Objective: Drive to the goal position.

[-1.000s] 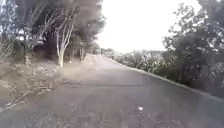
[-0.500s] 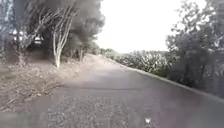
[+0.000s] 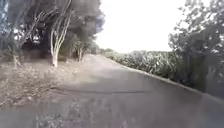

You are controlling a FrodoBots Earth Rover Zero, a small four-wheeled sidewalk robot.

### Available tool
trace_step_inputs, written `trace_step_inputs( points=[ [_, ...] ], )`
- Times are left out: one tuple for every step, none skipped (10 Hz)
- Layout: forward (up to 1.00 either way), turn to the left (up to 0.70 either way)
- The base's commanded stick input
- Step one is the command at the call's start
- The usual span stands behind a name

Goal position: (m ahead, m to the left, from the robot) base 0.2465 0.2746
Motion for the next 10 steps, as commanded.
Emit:
trace_step_inputs(
  points=[
    [0.7,0.02],
    [0.7,0.02],
    [0.7,0.02],
    [0.7,0.02],
    [0.7,0.02],
    [0.7,0.02],
    [0.7,0.02],
    [0.7,0.02],
    [0.7,0.02],
    [0.7,0.02]
  ],
)
